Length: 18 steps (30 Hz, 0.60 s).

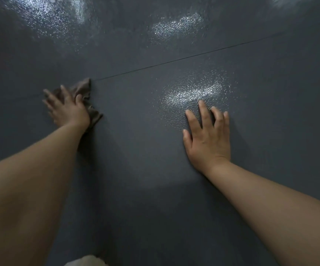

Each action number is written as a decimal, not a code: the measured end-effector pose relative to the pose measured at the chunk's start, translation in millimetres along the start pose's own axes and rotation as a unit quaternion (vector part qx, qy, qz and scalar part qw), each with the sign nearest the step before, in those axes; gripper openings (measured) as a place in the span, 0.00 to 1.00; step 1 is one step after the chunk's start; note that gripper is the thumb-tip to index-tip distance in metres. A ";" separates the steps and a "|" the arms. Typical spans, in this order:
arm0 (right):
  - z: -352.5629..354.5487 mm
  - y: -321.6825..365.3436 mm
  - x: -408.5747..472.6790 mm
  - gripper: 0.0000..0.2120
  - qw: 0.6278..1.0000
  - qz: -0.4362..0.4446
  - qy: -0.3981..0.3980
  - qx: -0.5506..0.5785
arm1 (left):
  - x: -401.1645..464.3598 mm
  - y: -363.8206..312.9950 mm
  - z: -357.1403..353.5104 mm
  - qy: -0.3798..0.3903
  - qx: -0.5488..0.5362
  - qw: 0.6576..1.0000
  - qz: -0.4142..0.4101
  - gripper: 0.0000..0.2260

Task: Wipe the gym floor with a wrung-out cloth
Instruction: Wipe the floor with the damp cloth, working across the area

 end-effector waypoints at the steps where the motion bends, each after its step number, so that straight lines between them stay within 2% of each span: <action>1: 0.9 -0.3 0.4 0.23 1.000 -0.001 0.003 0.001 | -10.1 7.4 -1.0 -0.005 -0.007 1.000 0.008 0.25; 5: 2.0 -0.4 -1.3 0.25 0.999 0.004 0.046 -0.006 | -66.4 1.2 -15.9 0.006 -0.007 1.000 0.002 0.23; 12: 4.7 -21.2 -33.9 0.30 0.987 -0.010 0.154 -0.042 | -208.9 -77.4 -62.6 0.083 0.051 0.979 -0.179 0.26; 15: 13.9 -22.6 -52.1 0.26 0.988 0.002 0.152 -0.041 | -270.6 -98.6 -80.9 0.126 0.065 0.953 -0.268 0.28; 18: 11.7 -22.2 -71.2 0.24 0.981 0.017 0.187 -0.043 | -312.6 -95.4 -94.1 0.153 0.095 0.932 -0.316 0.31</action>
Point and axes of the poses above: each hand's wrist, its own x-axis towards the middle knuckle, its own z-axis out of the back of the hand, y = z × x, the point moved 10 cm from there along x, towards the middle knuckle, and after that the axes turned 5 degrees about -z, right-handed, at the moved point
